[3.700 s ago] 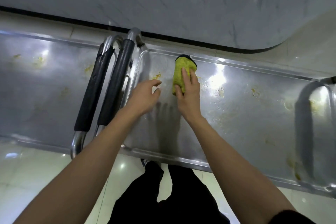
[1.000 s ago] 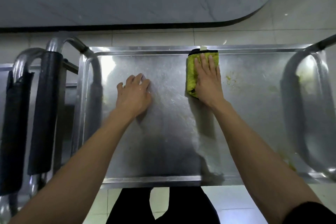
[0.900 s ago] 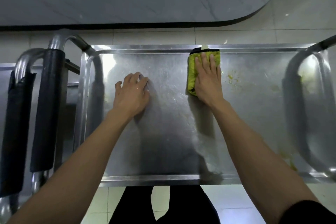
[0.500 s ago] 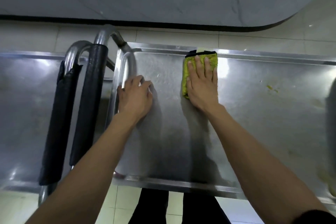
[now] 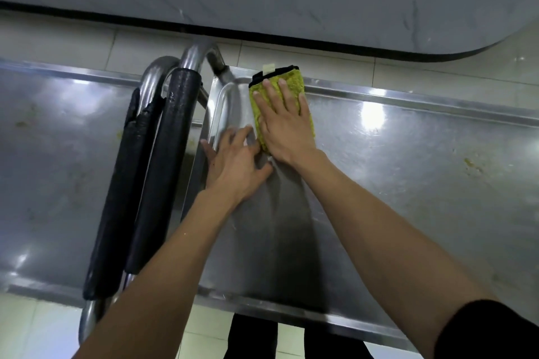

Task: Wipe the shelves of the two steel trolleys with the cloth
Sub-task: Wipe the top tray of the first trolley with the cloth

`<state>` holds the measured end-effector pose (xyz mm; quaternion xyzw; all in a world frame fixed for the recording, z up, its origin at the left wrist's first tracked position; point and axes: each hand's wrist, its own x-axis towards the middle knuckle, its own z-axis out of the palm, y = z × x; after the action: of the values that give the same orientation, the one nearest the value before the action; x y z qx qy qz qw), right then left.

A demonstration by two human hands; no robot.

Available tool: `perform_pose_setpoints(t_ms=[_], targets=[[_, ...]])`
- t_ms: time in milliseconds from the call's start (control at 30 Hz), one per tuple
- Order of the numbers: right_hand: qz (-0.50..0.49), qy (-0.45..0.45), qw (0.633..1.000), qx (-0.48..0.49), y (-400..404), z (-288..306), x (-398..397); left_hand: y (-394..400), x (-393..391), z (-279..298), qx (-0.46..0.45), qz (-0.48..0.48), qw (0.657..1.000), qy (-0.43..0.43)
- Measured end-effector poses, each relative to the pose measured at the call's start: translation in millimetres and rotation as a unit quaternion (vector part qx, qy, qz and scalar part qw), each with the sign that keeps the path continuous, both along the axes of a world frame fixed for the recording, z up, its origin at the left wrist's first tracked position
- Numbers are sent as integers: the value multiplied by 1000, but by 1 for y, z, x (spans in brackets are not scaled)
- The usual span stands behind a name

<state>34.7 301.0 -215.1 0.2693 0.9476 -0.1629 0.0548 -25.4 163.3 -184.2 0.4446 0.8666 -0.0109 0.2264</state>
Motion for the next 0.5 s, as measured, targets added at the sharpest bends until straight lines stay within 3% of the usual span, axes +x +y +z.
perform_pose_setpoints(t_ms=[167,400,500], targets=[[-8,15,1000,-13,5,2,11,7,7,3,-10,6,1000,28],[-145,9,989,-20,52,5,103,43,24,15,-84,26,993,84],[-169,2,986,-9,74,7,149,70,54,16,-21,-13,996,89]])
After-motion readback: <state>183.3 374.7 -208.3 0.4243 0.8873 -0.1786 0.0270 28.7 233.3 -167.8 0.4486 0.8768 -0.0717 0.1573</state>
